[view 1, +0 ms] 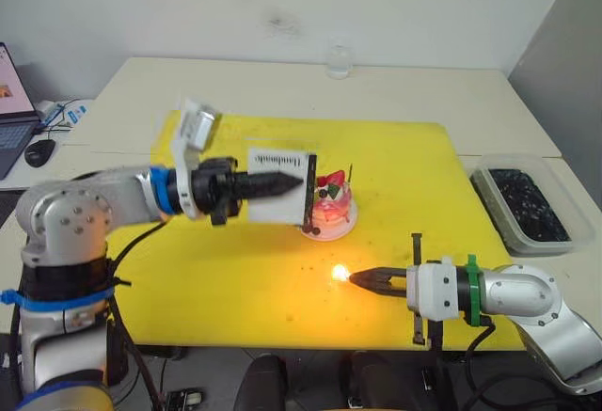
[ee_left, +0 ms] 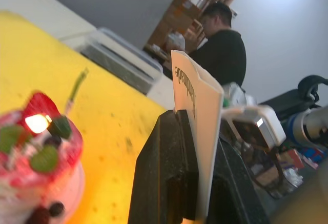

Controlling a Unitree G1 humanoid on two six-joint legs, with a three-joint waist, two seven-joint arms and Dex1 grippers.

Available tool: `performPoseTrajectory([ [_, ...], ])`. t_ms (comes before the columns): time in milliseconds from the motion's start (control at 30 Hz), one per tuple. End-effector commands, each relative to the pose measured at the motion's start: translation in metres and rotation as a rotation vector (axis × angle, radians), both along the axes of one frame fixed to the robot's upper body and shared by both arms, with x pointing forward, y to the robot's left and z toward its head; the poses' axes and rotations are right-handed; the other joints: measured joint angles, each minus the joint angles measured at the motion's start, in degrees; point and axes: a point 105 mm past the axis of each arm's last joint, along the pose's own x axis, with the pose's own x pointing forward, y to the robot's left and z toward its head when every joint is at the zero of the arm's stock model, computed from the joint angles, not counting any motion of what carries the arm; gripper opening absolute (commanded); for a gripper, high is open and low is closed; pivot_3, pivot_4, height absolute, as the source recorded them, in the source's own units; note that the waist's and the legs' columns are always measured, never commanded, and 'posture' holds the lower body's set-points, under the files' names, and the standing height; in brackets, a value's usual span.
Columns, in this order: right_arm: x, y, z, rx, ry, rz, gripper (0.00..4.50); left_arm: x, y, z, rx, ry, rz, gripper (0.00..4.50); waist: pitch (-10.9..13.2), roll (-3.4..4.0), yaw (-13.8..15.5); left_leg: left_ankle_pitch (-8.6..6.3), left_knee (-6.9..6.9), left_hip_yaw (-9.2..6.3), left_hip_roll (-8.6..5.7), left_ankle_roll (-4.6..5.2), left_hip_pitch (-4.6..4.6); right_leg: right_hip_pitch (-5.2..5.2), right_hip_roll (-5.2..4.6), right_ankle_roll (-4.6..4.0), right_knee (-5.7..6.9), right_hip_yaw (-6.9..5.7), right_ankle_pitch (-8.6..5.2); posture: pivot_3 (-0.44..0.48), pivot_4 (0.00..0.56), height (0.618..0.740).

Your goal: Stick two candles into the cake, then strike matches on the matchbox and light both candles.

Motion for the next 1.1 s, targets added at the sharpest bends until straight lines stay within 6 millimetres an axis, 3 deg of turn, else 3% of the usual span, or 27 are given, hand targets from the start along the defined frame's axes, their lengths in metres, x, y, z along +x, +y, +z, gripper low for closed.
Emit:
performPoseTrajectory([
  [33, 0.022, -0.007, 0.027, 0.024, -0.107, -0.108, 0.01, -0.021, 0.002, -0.024, 0.051, 0.068, -0.013, 0.00, 0.01, 0.02, -0.24, 0.00, -0.01, 0.06, -0.03, 0.00, 0.05, 0.01, -0.05, 0.00, 0.03, 0.04, 0.00, 0.000, 0.150, 0.740],
  [200, 0.056, -0.005, 0.048, 0.037, -0.208, -0.227, 0.01, -0.030, 0.019, -0.070, 0.161, 0.183, 0.049, 0.00, 0.01, 0.02, -0.06, 0.01, 0.00, -0.07, -0.05, 0.01, 0.07, -0.01, -0.04, -0.13, 0.05, -0.04, 0.04, 0.000, 0.150, 0.740],
  [300, 0.069, -0.002, 0.058, 0.048, -0.257, -0.268, 0.01, -0.034, 0.021, -0.081, 0.180, 0.202, 0.040, 0.00, 0.01, 0.02, 0.35, 0.01, -0.02, -0.08, -0.06, 0.01, 0.04, -0.03, -0.05, -0.23, 0.02, -0.06, 0.01, 0.000, 0.150, 0.740],
  [567, 0.086, 0.001, 0.067, 0.054, -0.323, -0.328, 0.01, -0.037, 0.011, -0.084, 0.148, 0.202, 0.006, 0.00, 0.01, 0.02, 0.79, 0.00, -0.03, 0.01, -0.07, 0.03, -0.12, -0.10, -0.11, -0.22, -0.07, -0.03, -0.02, 0.000, 0.150, 0.740],
  [1100, 0.094, -0.008, 0.067, 0.047, -0.327, -0.395, 0.01, -0.030, 0.006, -0.083, 0.140, 0.185, 0.001, 0.00, 0.01, 0.02, 0.73, 0.00, -0.03, 0.00, -0.05, 0.03, -0.10, -0.10, -0.05, -0.21, -0.04, -0.04, -0.02, 0.000, 0.150, 0.740],
])
